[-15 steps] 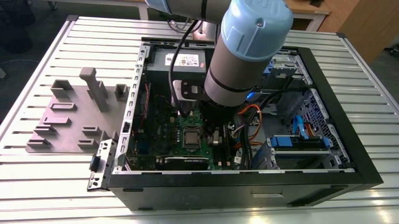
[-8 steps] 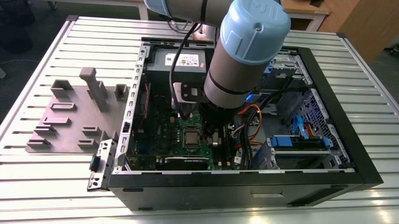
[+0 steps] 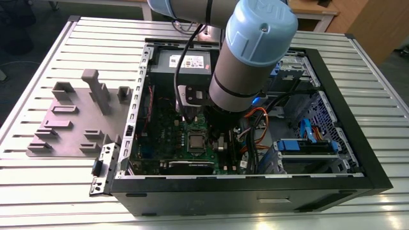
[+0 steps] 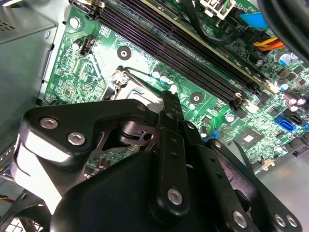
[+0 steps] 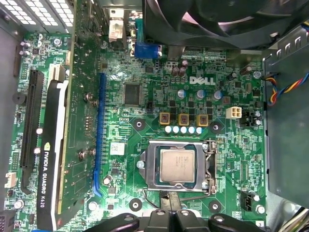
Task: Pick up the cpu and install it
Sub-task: 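Install the first cpu locking lever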
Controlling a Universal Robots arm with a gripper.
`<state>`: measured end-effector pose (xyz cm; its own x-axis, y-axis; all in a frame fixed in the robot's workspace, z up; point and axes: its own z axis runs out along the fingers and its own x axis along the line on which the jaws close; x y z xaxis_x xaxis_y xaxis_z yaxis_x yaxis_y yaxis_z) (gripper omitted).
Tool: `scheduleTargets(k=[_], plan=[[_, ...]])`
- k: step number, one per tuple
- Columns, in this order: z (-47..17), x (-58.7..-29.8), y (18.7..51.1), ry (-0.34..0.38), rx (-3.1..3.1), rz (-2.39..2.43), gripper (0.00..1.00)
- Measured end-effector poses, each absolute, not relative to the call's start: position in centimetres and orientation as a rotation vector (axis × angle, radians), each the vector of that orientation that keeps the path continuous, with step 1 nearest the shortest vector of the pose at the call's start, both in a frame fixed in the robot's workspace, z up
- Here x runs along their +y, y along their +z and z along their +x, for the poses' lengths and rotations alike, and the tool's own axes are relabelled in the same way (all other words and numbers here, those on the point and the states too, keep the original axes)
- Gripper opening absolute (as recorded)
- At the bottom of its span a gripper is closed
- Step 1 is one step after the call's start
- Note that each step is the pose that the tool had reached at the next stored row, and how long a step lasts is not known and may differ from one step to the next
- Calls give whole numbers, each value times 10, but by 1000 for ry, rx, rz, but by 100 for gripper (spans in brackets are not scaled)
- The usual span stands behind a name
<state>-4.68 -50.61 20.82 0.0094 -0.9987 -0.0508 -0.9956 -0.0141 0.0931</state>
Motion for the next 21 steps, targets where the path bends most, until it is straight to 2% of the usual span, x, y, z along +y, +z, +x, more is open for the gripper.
scheduleTargets(k=[21], plan=[[-46,-509,204,-156,-2182,2210,11]])
